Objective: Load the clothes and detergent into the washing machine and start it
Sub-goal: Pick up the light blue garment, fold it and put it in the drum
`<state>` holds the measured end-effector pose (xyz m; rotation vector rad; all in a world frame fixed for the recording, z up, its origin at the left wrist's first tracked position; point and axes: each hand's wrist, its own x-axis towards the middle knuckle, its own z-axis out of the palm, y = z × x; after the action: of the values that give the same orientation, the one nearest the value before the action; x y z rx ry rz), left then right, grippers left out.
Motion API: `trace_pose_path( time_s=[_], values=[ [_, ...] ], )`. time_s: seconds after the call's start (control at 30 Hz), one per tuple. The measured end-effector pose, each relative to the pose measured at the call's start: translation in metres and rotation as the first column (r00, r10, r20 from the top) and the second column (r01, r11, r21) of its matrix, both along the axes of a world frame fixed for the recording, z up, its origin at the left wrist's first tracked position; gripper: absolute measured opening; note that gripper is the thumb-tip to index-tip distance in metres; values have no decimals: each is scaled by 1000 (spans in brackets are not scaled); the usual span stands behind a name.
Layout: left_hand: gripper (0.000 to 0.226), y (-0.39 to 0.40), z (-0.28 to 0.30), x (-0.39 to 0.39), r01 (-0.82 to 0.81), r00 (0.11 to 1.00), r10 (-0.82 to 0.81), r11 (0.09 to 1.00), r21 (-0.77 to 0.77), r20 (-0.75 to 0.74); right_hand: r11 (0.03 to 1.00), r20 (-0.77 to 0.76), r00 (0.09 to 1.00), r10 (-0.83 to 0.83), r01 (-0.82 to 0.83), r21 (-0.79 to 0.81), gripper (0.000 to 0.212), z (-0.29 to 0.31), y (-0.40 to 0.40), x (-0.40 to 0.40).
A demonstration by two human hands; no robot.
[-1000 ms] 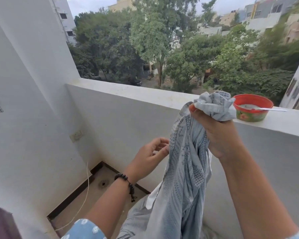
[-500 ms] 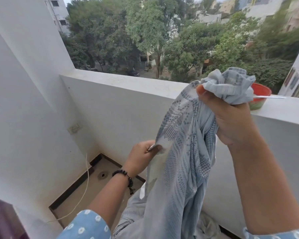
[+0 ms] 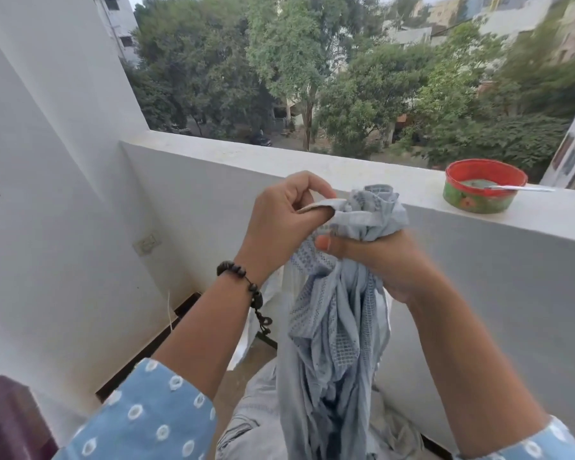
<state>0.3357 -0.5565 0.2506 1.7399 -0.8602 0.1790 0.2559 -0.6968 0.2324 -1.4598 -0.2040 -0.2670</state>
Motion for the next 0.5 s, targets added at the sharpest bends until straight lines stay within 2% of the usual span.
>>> trace_pose_path(
  time_s=[0.1, 0.2, 0.27, 0.37, 0.43, 0.5],
  values=[
    [14, 4, -7, 1, 91, 992, -91, 996, -10, -82, 995, -13, 996, -84, 84, 53, 21, -2, -7, -1],
    [18, 11, -26, 3, 179, 971, -177, 984, -4, -163, 986, 45, 993, -108, 101, 135, 14, 1, -12, -2],
    [19, 15, -41, 4, 172, 969, -155, 982, 75, -192, 974, 97, 986, -132, 111, 198, 16, 7, -15, -3],
    [9, 18, -68, 3, 148, 977, -105, 960, 239, -183, 961, 156, 977, -144, 100, 258, 18, 19, -21, -4],
    [19, 16, -78, -3, 182, 962, -130, 962, 205, -242, 954, 163, 977, -137, 86, 286, 17, 23, -25, -5],
    [36, 12, -73, -11, 213, 930, -179, 974, 73, -321, 961, 151, 980, -127, 84, 262, 14, 22, -26, -5]
  ],
)
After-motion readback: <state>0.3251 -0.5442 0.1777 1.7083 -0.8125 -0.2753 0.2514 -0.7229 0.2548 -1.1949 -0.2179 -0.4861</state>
